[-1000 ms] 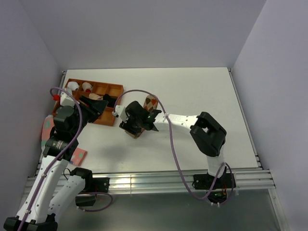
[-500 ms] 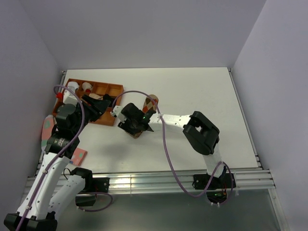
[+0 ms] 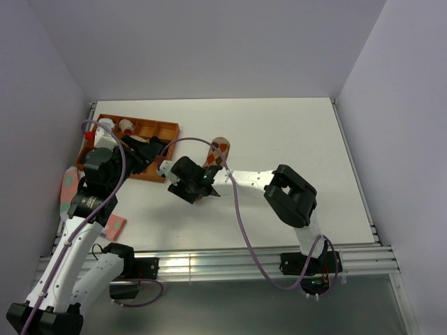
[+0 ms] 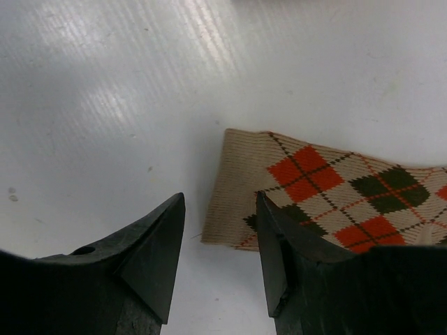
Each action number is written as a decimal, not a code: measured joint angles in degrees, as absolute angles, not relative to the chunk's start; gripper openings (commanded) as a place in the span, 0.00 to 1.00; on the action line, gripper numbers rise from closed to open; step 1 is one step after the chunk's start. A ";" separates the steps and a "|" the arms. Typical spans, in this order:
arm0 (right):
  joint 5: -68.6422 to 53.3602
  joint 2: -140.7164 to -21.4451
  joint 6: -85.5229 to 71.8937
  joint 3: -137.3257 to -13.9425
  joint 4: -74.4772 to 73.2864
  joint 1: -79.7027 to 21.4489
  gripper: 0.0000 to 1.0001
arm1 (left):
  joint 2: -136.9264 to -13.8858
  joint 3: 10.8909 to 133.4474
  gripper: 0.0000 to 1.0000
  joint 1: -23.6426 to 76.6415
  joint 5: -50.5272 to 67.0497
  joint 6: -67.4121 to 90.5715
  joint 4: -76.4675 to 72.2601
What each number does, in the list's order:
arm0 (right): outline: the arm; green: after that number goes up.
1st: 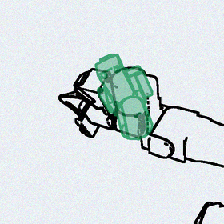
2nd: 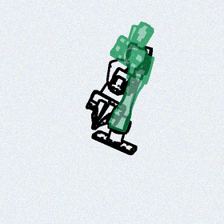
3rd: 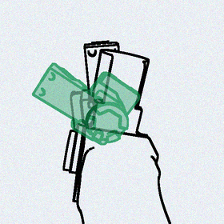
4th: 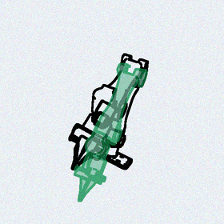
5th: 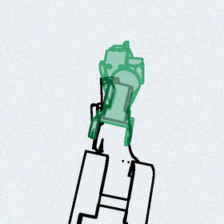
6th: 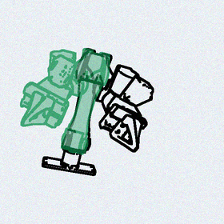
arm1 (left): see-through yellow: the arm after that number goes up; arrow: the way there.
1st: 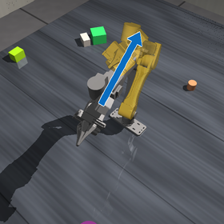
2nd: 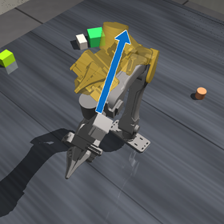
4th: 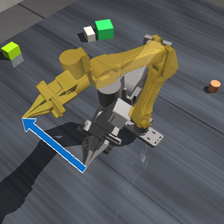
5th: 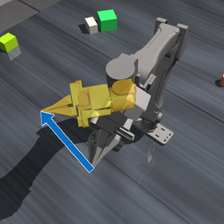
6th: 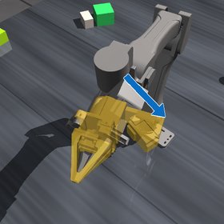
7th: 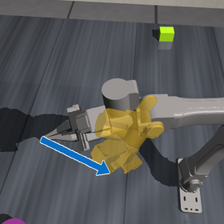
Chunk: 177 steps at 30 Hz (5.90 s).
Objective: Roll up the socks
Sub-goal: Roll the sock at the center of the board.
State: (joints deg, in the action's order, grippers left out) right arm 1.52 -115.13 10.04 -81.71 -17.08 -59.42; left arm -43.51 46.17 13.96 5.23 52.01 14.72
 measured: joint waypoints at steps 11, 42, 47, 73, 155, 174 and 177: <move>3.42 -115.83 9.89 -80.62 -17.43 -60.40 0.52 | -44.42 46.17 0.53 13.96 5.23 51.53 14.37; -38.59 -108.77 27.55 -74.54 -41.32 -41.56 0.26 | -41.10 21.82 0.43 27.29 -5.87 54.24 -6.04; -47.59 -110.72 35.09 -77.91 -53.67 -36.03 0.25 | -47.00 15.07 0.40 36.67 -10.31 52.53 -17.85; -24.99 -90.28 32.23 -58.15 -36.21 -39.13 0.52 | -53.63 12.75 0.40 43.62 -13.65 51.33 -33.36; -27.70 -91.68 40.88 -52.60 -32.01 -45.78 0.20 | -43.88 26.00 0.18 42.17 -21.93 54.41 -9.13; -49.17 -114.39 44.71 -71.68 -57.39 -35.42 0.15 | -54.22 10.35 0.21 52.45 -14.04 36.93 -40.51; -50.24 -117.58 45.69 -72.49 -60.29 -34.72 0.15 | -60.12 10.28 0.31 53.71 -9.69 34.48 -45.74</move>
